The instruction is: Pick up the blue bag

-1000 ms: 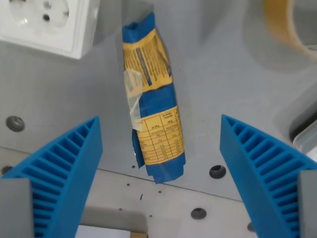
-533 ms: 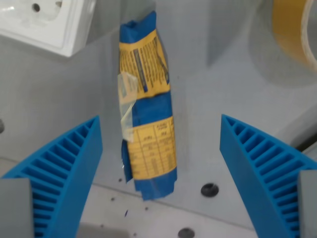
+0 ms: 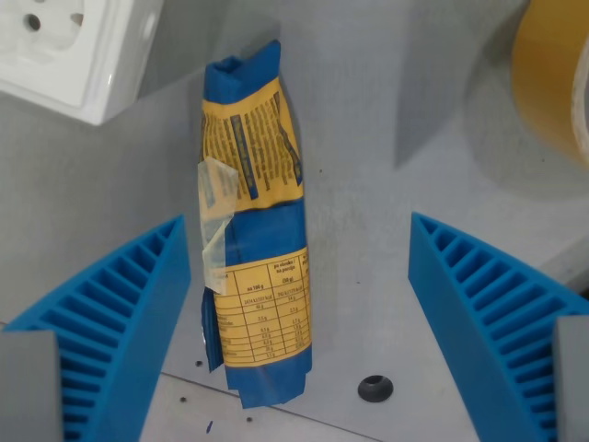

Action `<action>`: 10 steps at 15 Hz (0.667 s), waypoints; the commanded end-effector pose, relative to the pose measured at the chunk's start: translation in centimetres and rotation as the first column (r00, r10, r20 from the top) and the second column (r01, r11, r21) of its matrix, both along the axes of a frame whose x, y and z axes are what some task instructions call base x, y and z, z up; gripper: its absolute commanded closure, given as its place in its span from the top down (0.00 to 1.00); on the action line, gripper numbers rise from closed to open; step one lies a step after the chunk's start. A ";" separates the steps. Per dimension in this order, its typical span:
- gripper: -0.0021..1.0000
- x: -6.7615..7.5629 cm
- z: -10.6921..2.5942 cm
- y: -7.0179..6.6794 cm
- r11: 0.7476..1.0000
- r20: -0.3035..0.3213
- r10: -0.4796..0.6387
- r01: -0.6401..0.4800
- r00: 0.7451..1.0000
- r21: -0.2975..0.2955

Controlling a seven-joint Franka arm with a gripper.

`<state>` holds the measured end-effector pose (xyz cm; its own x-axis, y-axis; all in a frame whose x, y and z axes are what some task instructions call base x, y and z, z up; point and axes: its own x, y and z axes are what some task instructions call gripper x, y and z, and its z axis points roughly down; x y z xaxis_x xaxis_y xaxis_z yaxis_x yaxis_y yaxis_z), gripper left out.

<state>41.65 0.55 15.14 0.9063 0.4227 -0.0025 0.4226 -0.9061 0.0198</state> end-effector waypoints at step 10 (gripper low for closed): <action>1.00 -0.4 -0.8 0.1 0.999 0.029 0.033 -0.032 0.999 -0.036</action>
